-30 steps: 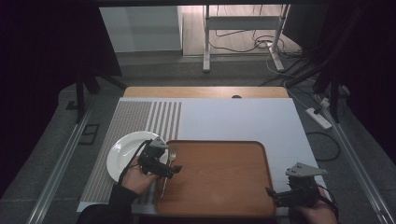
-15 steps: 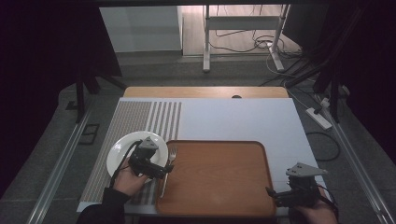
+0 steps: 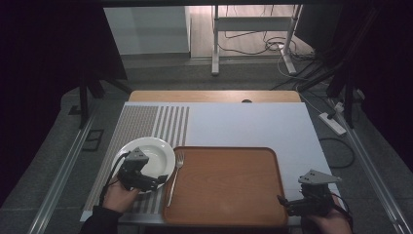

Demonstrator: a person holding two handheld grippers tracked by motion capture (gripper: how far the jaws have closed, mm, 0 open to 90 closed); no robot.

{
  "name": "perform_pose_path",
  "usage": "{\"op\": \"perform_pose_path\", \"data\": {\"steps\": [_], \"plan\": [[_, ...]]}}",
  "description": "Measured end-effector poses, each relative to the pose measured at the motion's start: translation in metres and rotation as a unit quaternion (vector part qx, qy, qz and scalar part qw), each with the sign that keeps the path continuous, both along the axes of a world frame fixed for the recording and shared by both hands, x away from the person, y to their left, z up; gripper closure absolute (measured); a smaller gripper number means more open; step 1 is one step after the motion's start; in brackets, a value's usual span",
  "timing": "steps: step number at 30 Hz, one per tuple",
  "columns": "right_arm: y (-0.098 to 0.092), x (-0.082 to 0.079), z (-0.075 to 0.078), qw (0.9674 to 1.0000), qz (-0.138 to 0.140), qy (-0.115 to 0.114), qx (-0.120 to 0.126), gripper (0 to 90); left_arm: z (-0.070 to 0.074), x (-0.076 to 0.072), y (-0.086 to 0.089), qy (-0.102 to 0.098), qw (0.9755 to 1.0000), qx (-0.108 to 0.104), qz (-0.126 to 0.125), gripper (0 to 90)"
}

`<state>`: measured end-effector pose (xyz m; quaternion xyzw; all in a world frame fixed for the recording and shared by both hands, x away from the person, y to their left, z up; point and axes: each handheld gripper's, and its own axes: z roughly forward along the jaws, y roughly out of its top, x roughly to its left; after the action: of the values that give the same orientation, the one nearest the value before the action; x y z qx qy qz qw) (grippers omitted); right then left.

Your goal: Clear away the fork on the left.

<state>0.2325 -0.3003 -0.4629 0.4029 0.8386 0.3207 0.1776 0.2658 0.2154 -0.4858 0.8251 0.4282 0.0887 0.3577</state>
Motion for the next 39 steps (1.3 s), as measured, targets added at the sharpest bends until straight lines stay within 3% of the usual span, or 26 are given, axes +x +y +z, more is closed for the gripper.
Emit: {"op": "perform_pose_path", "data": {"steps": [8, 27, 39], "plan": [[0.000, 0.000, 0.000, 1.0000, -0.002, 0.000, 0.000, 0.0, -0.001, -0.013, 0.012, -0.004, 0.9999, 0.005, 0.009, 0.0], [-0.001, 0.001, 0.000, 1.0000, -0.008, 0.002, 0.003, 0.0, -0.004, -0.041, 0.045, -0.007, 0.9988, -0.008, 0.049, 0.0], [-0.002, 0.001, 0.000, 0.9999, -0.013, 0.004, 0.009, 0.0, -0.003, -0.050, 0.055, -0.009, 0.9979, 0.007, 0.064, 0.0]]}}
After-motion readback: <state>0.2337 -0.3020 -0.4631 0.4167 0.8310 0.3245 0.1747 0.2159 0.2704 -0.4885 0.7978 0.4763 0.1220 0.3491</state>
